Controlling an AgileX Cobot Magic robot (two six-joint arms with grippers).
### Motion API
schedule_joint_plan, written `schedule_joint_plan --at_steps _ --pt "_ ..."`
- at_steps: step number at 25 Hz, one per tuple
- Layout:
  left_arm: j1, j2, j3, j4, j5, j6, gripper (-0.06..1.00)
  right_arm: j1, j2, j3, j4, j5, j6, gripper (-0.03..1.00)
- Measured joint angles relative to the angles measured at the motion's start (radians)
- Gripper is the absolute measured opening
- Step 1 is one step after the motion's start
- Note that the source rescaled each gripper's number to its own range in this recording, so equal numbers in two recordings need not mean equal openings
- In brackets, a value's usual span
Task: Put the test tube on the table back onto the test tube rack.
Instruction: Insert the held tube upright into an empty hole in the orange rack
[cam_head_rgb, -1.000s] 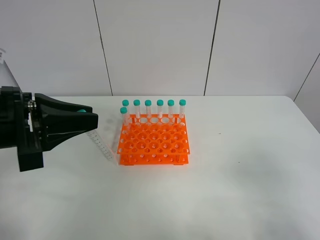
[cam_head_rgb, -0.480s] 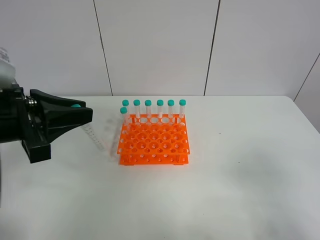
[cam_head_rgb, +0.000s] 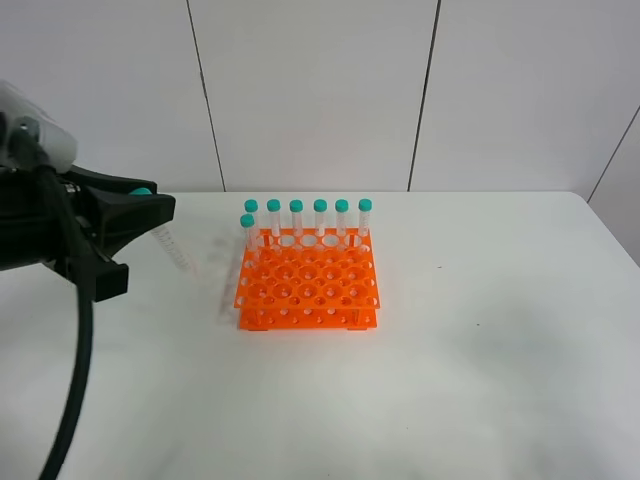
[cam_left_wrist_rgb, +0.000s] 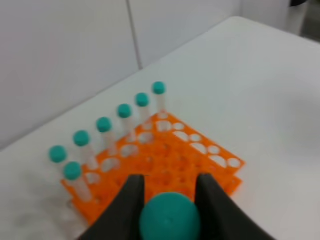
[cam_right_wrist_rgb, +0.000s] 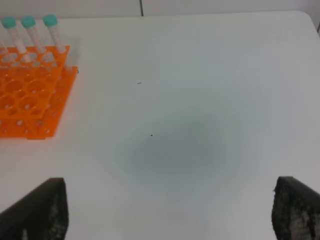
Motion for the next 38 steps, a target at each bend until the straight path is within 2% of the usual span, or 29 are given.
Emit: schedule_joint_plan --at_steps 6,8,14,17,20,23,31,38 --pt "-0.106 0.070 -0.003 0.447 -0.195 -0.537 0.00 0.000 0.000 0.000 0.000 0.000 0.000 0.99" --pt "-0.117 0.123 -0.004 0.580 -0.254 -0.671 0.00 0.000 0.000 0.000 0.000 0.000 0.000 0.99" --pt "-0.118 0.302 -0.009 0.891 -0.489 -1.068 0.00 0.000 0.000 0.000 0.000 0.000 0.000 0.99" --pt "-0.118 0.406 -0.052 1.019 -0.512 -1.217 0.00 0.000 0.000 0.000 0.000 0.000 0.000 0.99" --pt "-0.118 0.507 -0.125 1.126 -0.480 -1.304 0.00 0.000 0.000 0.000 0.000 0.000 0.000 0.99" --pt "-0.118 0.591 -0.209 1.192 -0.439 -1.354 0.00 0.000 0.000 0.000 0.000 0.000 0.000 0.99" --pt "-0.109 0.787 -0.414 1.218 -0.261 -1.375 0.00 0.000 0.000 0.000 0.000 0.000 0.000 0.99" --pt "-0.059 0.867 -0.530 1.233 -0.229 -1.375 0.00 0.000 0.000 0.000 0.000 0.000 0.000 0.99"
